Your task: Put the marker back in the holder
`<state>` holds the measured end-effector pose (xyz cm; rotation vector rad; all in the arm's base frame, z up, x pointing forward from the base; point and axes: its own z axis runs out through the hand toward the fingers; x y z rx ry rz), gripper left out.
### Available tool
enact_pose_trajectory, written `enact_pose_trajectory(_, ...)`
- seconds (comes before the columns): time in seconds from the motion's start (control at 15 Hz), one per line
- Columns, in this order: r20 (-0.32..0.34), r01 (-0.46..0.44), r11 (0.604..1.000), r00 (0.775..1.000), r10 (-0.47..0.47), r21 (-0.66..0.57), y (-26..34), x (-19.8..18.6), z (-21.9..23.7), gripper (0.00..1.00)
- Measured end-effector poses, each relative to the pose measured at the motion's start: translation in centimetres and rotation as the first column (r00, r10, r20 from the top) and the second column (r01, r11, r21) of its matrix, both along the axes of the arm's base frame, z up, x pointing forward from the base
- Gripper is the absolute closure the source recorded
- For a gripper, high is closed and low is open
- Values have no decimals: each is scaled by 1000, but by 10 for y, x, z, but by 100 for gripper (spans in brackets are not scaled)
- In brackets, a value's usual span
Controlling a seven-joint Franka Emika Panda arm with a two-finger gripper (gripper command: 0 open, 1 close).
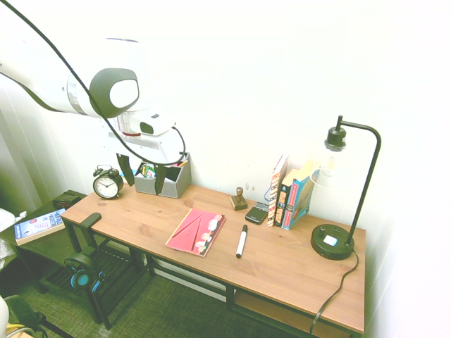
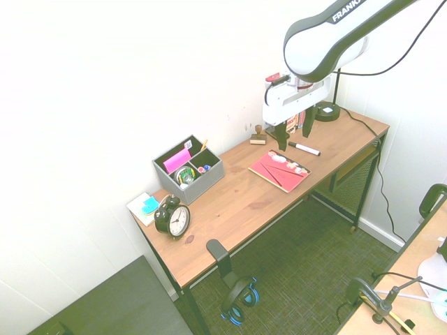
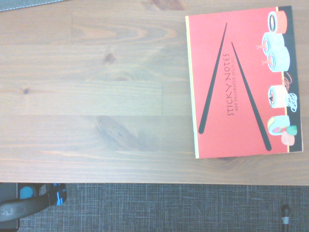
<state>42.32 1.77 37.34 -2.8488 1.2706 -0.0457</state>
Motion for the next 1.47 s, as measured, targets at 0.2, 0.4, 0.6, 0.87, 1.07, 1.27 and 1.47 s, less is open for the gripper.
enact_pose_trajectory(0.2, 4, -74, 997, 997, 74, -8, 3, 0, 0, 0)
enact_pose_trajectory(0.4, 62, -209, 977, 976, 211, -29, -4, 4, 0, 0)
enact_pose_trajectory(0.6, 89, -263, 964, 960, 266, -48, -46, 10, -7, 0)
enact_pose_trajectory(0.87, 100, -245, 965, 962, 254, -93, -116, 23, -43, 0)
enact_pose_trajectory(1.07, 80, -194, 976, 976, 203, -99, -161, 44, -82, 0)
enact_pose_trajectory(1.27, 56, -166, 980, 983, 173, -112, -192, 61, -118, 0)
enact_pose_trajectory(1.47, 32, -166, 980, 985, 170, -111, -210, 69, -145, 100)
